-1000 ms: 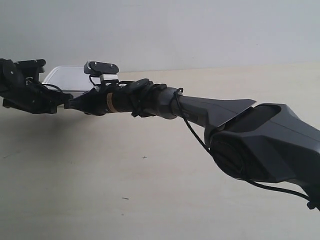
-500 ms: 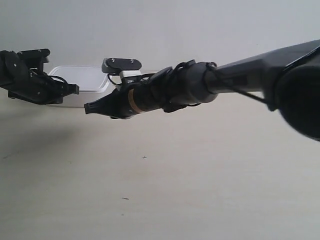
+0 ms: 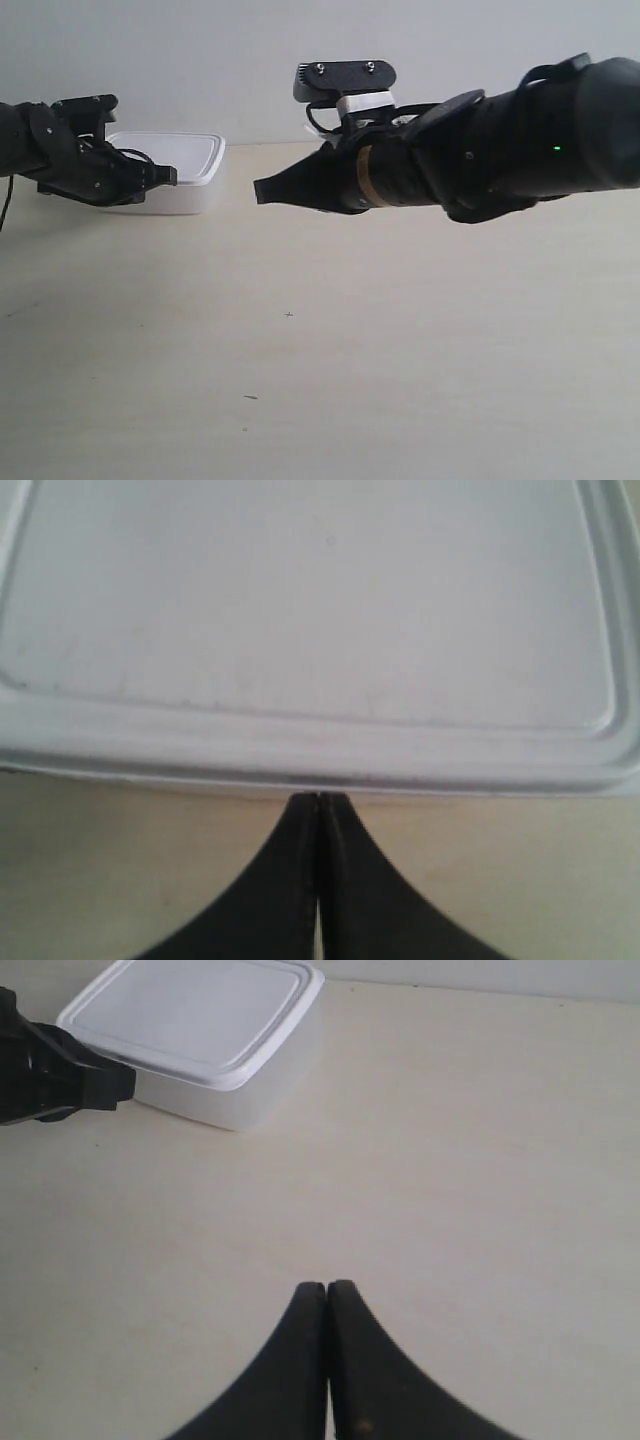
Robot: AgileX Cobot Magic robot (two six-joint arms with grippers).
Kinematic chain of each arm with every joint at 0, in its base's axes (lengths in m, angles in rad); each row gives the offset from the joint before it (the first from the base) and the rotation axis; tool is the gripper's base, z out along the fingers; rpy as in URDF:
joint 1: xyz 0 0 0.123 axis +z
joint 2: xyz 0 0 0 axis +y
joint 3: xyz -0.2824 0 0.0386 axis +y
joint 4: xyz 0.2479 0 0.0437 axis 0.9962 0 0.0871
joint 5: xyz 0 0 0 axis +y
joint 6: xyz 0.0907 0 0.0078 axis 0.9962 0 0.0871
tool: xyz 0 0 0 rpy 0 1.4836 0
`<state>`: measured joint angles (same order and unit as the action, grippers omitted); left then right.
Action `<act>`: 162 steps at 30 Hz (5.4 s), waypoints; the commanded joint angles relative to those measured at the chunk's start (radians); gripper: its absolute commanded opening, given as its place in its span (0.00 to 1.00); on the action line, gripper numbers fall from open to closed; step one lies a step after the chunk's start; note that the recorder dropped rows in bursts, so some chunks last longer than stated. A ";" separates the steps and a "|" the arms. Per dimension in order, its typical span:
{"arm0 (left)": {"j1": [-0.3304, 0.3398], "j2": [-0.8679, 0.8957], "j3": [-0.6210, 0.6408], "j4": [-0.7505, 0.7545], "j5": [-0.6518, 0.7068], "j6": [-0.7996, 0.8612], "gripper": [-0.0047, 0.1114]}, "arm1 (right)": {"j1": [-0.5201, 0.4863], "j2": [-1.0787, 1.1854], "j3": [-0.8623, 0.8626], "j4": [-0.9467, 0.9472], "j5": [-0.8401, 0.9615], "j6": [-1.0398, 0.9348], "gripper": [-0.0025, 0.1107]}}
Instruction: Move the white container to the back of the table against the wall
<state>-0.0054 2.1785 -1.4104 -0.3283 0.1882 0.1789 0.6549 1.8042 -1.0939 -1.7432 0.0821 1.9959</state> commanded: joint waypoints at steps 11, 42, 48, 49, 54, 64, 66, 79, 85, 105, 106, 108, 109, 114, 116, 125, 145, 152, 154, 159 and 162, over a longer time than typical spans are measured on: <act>-0.016 0.070 -0.073 -0.048 0.009 0.005 0.04 | 0.000 -0.313 0.225 -0.001 0.090 -0.075 0.02; -0.016 0.218 -0.306 -0.044 0.041 0.008 0.04 | 0.000 -0.479 0.320 -0.001 -0.001 -0.086 0.02; -0.014 0.221 -0.327 -0.044 0.029 0.008 0.04 | 0.000 -0.503 0.371 -0.001 -0.002 -0.086 0.02; -0.014 0.221 -0.329 -0.042 0.027 0.008 0.04 | 0.000 -0.513 0.385 -0.001 0.001 -0.086 0.02; -0.007 0.223 -0.338 -0.042 0.022 0.008 0.04 | 0.000 -0.568 0.441 0.013 0.001 -0.085 0.02; 0.020 0.229 -0.338 -0.042 0.070 0.006 0.04 | 0.000 -0.676 0.481 0.017 0.008 -0.113 0.02; 0.020 0.229 -0.338 -0.037 0.079 0.006 0.04 | 0.000 -0.676 0.483 0.020 0.015 -0.113 0.02; 0.012 0.182 -0.272 -0.037 0.168 0.004 0.04 | 0.000 -0.676 0.509 0.045 0.100 -0.119 0.02; 0.004 0.027 -0.093 -0.037 0.111 0.004 0.04 | 0.000 -0.678 0.509 0.078 0.106 -0.131 0.02; -0.250 -1.353 0.873 -0.049 0.115 0.001 0.04 | 0.000 -1.400 0.847 0.587 0.111 -0.511 0.02; -0.250 -1.381 0.883 -0.049 0.126 0.001 0.04 | 0.000 -1.420 0.863 0.597 0.109 -0.511 0.02; -0.250 -1.423 0.904 -0.049 0.141 0.001 0.04 | 0.000 -1.442 0.884 0.646 0.106 -0.511 0.02; -0.250 -1.443 0.915 -0.049 0.155 0.001 0.04 | 0.000 -1.453 0.895 0.678 0.106 -0.511 0.02; -0.250 -1.500 0.974 -0.109 0.218 0.001 0.04 | 0.000 -1.464 0.919 0.792 0.106 -0.511 0.02; -0.250 -1.507 0.992 -0.129 0.248 0.001 0.04 | 0.000 -1.464 0.919 0.832 0.102 -0.511 0.02; -0.250 -1.507 1.002 -0.126 0.308 0.001 0.04 | 0.000 -1.464 0.919 0.837 0.102 -0.511 0.02; -0.222 -1.718 1.043 -0.121 0.302 0.001 0.04 | -0.002 -1.622 0.919 0.835 0.104 -0.511 0.02; -0.138 -1.912 1.211 -0.121 0.302 0.001 0.04 | -0.002 -1.722 0.919 0.837 0.104 -0.511 0.02; -0.114 -1.968 1.274 -0.121 0.302 0.001 0.04 | -0.002 -1.737 0.919 0.837 0.104 -0.511 0.02; -0.060 -2.093 1.376 -0.121 0.305 0.001 0.04 | -0.002 -1.787 0.919 0.837 0.104 -0.511 0.02; -0.031 -2.167 1.398 -0.121 0.305 0.001 0.04 | -0.012 -1.804 0.926 0.837 0.102 -0.511 0.02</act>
<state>-0.0586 0.0689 -0.0310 -0.4461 0.5006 0.1835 0.6549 0.0157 -0.1787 -0.9071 0.1890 1.4949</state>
